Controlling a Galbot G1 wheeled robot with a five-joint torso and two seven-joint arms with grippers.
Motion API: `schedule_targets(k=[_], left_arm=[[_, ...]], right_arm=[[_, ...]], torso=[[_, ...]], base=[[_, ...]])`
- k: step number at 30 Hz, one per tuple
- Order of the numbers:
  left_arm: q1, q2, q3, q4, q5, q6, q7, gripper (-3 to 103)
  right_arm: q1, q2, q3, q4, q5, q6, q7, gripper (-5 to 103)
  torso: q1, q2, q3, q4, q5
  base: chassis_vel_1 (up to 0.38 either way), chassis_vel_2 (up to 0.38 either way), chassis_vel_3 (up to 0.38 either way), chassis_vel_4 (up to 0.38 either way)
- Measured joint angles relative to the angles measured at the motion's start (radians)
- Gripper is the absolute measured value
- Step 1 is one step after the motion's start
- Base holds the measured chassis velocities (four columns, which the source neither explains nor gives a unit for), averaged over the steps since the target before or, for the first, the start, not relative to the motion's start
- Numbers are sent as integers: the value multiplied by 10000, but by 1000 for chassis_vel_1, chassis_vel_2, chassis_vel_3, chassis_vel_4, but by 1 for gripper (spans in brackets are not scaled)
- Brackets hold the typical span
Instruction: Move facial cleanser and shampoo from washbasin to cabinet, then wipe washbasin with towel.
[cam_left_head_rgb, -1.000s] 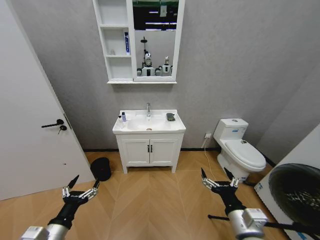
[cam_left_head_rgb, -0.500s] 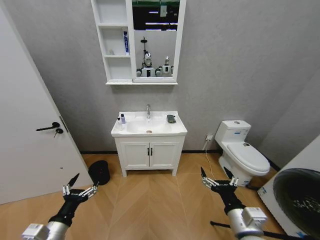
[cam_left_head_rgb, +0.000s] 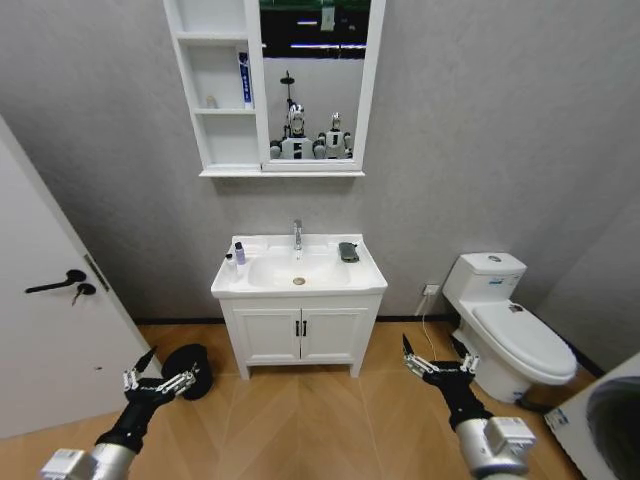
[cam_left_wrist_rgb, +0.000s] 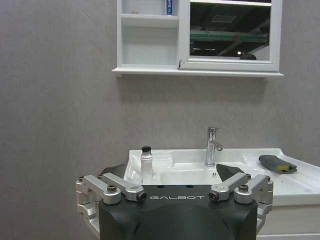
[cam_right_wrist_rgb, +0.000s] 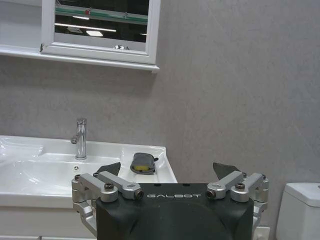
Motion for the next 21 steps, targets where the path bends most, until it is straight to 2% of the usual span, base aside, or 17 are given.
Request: schedule_targets(k=[3, 4, 11, 14, 16, 19, 21], left_arm=[[-45, -37, 40, 9, 48, 31, 7, 100], [-64, -40, 43, 10, 58, 58, 12, 100], [-234, -51, 79, 23, 106, 314, 11, 100], [-337, -92, 133, 35, 141, 466, -12, 100], [-501, -130, 202, 83, 232, 669, -99, 100], [-770, -175, 275, 157, 409, 867, -233, 100], [-1076, -199, 398, 255, 625, 1145, -542, 100]], right_arm=[[14, -20, 15, 1, 9, -2, -2, 100], [17, -21, 16, 2, 11, -2, -5, 100], [118, -41, -11, 2, -10, -6, -58, 100], [234, -96, -18, 1, 32, -12, -49, 100], [389, -198, 5, -52, 134, -72, -21, 100], [610, -345, 27, -281, 242, -174, 74, 100], [912, -459, 11, -633, 341, -326, 166, 100]], torso=[[0, 0, -1, -6, -11], [0, 1, 0, 2, -3], [10, -3, 3, -1, -9], [6, -3, 2, 1, -2], [10, -4, 3, -6, -12], [2, -1, 1, -7, -4], [-9, 5, -3, -2, -10]], base=[[-383, 361, 371, -366], [-368, 344, 353, -387], [-331, 314, 325, -331], [-183, 205, 182, -122], [-145, 145, 48, -35], [-18, 54, -58, -23], [38, -37, -63, 6]])
